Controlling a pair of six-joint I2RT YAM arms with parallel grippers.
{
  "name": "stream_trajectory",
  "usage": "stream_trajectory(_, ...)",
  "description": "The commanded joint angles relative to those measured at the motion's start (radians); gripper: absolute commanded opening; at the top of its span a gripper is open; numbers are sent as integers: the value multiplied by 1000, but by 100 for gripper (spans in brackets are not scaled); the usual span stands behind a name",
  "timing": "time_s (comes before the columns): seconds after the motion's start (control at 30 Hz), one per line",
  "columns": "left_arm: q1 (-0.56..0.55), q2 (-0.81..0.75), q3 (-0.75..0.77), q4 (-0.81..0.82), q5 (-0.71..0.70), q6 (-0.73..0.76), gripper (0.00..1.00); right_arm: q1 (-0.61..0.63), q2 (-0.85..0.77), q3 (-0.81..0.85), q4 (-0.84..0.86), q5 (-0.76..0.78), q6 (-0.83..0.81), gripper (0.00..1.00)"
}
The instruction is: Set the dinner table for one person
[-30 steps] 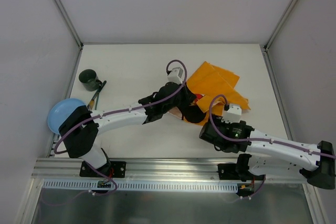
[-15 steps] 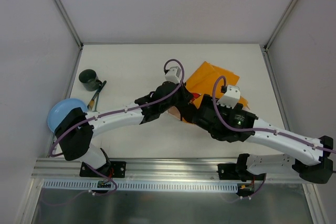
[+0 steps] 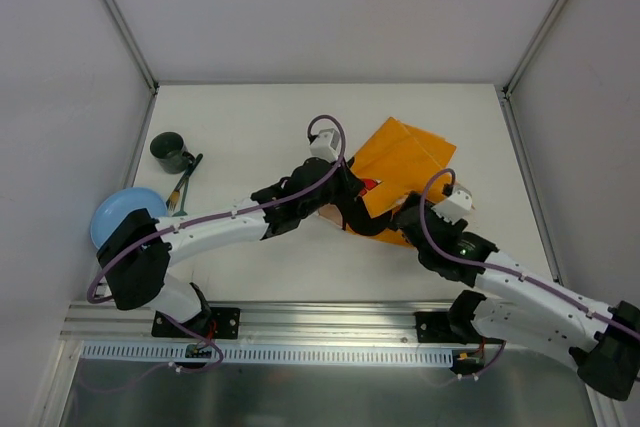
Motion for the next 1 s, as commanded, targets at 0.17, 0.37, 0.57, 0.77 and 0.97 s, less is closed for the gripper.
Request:
stream_trajectory(0.17,0,-74,-31,37,-40,40,0,-188,-168,-198,498,-286,-94,99)
stream_trajectory(0.37,2,-86,-41,18,-58,73,0,-210,-293,-281,791,-416,-117,100)
stream_trajectory(0.57,11,-95,-56,15,-58,78,0,-210,-384,-381,989,-455,-79,99)
stream_trajectory(0.77,13,-97,-61,18,-55,73,0,-211,-306,-379,1047,-478,-48,99)
stream_trajectory(0.97,14,-100,-61,18,-55,78,0,-211,-232,-396,1124,-499,-4,99)
